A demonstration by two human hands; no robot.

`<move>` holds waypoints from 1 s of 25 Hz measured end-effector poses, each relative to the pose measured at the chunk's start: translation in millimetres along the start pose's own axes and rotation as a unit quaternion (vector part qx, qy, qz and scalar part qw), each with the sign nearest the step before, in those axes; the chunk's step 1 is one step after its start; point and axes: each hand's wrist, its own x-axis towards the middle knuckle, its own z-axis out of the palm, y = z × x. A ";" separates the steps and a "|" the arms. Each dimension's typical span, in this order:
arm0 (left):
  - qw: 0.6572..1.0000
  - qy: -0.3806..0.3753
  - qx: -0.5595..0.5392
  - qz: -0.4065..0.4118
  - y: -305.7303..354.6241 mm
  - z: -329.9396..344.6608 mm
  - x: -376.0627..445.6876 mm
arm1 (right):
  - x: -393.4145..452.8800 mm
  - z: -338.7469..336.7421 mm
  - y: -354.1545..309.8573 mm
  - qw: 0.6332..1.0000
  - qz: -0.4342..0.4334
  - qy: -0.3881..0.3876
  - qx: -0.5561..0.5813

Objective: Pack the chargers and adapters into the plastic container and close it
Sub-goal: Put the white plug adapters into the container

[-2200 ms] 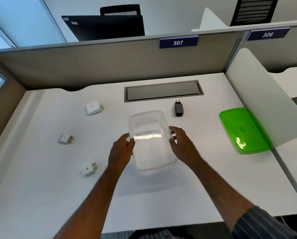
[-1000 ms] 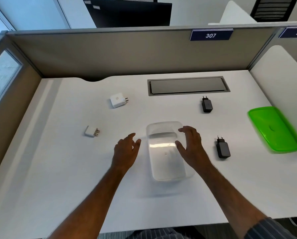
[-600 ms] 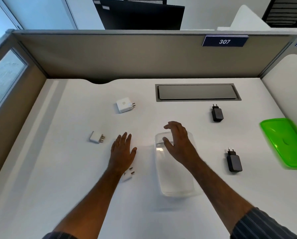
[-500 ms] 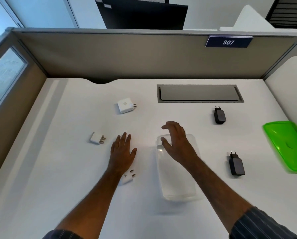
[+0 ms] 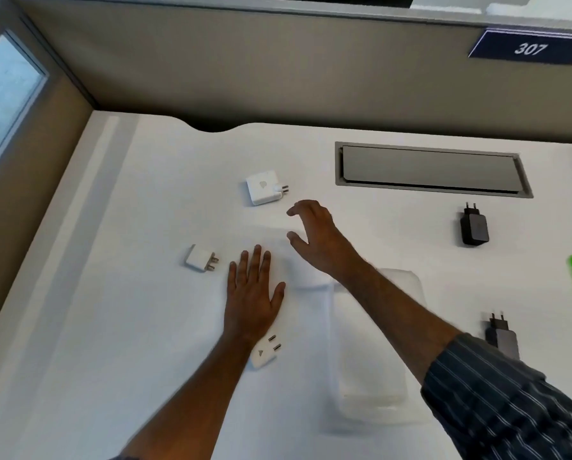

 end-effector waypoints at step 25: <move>1.000 0.007 -0.017 -0.007 -3.2 7.4 0.7 | 154.4 39.5 6.4 0.970 -0.068 -0.119 -0.202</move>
